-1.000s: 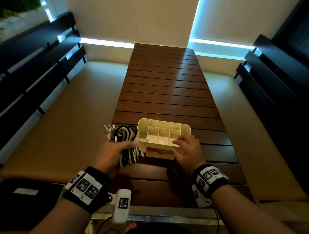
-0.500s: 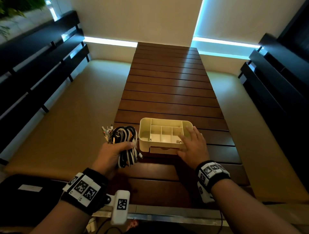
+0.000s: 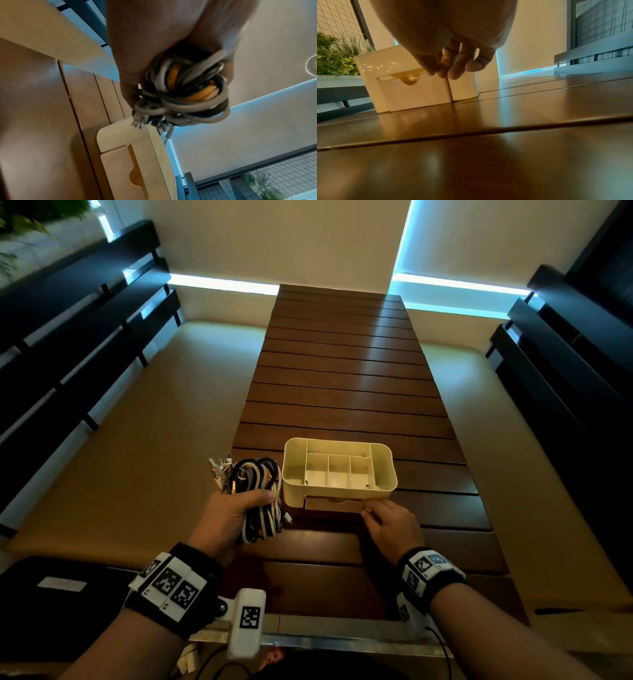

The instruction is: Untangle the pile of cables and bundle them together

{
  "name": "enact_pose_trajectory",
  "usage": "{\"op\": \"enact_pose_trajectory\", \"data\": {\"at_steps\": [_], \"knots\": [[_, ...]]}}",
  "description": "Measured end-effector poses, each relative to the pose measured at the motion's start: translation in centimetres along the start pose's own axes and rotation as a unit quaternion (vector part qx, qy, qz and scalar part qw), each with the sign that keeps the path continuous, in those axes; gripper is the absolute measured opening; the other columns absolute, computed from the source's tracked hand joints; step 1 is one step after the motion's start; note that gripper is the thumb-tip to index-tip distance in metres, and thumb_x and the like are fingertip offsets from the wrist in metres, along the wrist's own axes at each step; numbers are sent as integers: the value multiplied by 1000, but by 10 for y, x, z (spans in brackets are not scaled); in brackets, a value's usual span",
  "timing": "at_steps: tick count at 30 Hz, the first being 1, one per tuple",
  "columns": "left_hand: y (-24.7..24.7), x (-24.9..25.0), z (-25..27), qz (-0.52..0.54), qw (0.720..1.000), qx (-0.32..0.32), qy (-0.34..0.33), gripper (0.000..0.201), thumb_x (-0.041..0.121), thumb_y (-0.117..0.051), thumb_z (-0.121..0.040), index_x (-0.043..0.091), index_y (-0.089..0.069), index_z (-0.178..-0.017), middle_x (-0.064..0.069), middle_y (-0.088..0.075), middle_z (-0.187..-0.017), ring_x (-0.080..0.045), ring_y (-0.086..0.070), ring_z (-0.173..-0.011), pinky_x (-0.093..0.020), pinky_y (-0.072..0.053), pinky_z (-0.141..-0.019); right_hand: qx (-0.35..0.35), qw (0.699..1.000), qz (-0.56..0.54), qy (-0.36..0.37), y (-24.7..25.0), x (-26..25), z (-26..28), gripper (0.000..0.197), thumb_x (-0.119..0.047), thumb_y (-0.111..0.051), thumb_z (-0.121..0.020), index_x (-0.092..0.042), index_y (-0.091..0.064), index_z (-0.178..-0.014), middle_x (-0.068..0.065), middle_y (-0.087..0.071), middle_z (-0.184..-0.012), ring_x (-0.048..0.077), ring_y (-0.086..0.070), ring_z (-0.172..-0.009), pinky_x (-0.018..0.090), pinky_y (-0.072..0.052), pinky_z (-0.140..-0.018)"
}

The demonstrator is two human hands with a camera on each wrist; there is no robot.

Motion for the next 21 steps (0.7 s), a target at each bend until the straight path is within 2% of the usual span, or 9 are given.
{"op": "enact_pose_trajectory", "data": {"at_steps": [4,8,10,12,14,17,21], "knots": [[1,-5,2,-2,1000,-1,9,40,11,-72,-66,-5,-66,-102,-25,-70,-91,-35,-70,-79,-45,-59,-72,-28,999,-15,-36,-2,5,-4,13,-30,-63,-92,-26,-68,-103,-8,-69,-95,13,-63,-84,34,-55,-77],[5,-4,3,-9,1000,3,5,32,7,-71,-74,-5,-66,-102,-26,-70,-95,-34,-69,-79,-43,-60,-68,-46,998,-22,-39,-3,5,-6,3,-28,-66,-87,-26,-66,-84,-12,-60,-88,12,-53,-88,39,-52,-80],[7,-4,2,-19,1000,4,4,22,4,-68,-81,-4,-67,-102,-27,-71,-97,-35,-69,-79,-45,-59,-71,-53,997,-27,-40,-3,5,-6,4,-25,-68,-85,-23,-67,-82,-12,-53,-92,12,-48,-95,37,-49,-82],[8,-4,2,-32,999,2,4,19,4,-67,-82,-3,-68,-100,-27,-71,-97,-35,-69,-79,-48,-58,-75,-61,996,-56,-46,-4,5,-6,7,-24,-69,-85,-21,-69,-91,-11,-48,-100,12,-47,-102,33,-47,-87],[7,-3,1,-37,999,1,2,22,6,-68,-80,-5,-68,-99,-27,-71,-97,-34,-70,-77,-47,-58,-73,-72,991,-99,-58,-7,6,-7,14,-26,-71,-84,-25,-71,-98,-13,-46,-107,11,-50,-106,31,-47,-92],[3,-2,2,-38,999,-6,5,37,13,-73,-71,-5,-68,-103,-28,-71,-98,-35,-70,-80,-50,-57,-78,-98,985,-114,-84,-14,6,-7,5,-28,-74,-84,-31,-70,-86,-15,-43,-110,8,-50,-104,31,-49,-94],[-1,-3,2,-35,999,-13,8,44,15,-74,-69,-4,-65,-108,-27,-71,-98,-37,-70,-82,-55,-54,-84,-95,985,-107,-92,-8,6,-5,14,-24,-77,-81,-30,-67,-73,-16,-43,-103,9,-52,-100,36,-54,-91]]}}
Point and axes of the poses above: each hand's wrist, its own z-axis away from the middle knuckle, its own y-axis out of the back of the hand, x = y × z, the point moved 10 cm from there along -z, towards the middle knuckle
